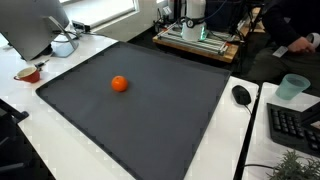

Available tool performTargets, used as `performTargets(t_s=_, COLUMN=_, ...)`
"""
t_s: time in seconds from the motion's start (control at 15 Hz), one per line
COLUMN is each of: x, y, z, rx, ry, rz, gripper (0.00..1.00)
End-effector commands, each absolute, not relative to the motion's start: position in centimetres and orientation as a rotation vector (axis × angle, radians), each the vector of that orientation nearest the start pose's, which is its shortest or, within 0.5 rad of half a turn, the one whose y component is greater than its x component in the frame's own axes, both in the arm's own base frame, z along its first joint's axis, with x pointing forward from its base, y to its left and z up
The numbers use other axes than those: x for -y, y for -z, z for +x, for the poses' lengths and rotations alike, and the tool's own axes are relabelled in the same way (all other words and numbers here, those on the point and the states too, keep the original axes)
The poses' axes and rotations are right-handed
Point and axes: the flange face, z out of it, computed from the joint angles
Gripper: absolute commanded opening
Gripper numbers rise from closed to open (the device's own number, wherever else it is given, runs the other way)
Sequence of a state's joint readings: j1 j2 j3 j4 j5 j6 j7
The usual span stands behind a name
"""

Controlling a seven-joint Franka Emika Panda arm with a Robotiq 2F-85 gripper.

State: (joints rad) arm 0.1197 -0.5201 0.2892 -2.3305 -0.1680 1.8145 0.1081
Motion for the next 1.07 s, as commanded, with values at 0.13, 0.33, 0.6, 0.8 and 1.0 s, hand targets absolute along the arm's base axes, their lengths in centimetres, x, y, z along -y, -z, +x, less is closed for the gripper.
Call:
performTargets(t_s=0.13, x=-16.7, y=-45.8, z=39.5, rx=0.905, ry=-0.169, rz=-3.506, gripper=1.00)
performTargets(t_s=0.33, x=-16.4, y=-45.1, z=39.7, rx=0.901, ry=-0.176, rz=-3.527, gripper=1.00)
performTargets(t_s=0.6, x=-16.4, y=-44.2, z=40.2, rx=0.906, ry=-0.209, rz=-3.526, gripper=1.00)
performTargets(t_s=0.8, x=-18.8, y=-41.2, z=38.8, rx=1.208, ry=-0.401, rz=-3.492, gripper=1.00)
performTargets(t_s=1.0, x=-20.5, y=-36.9, z=37.6, rx=1.411, ry=-0.587, rz=-3.396, gripper=1.00)
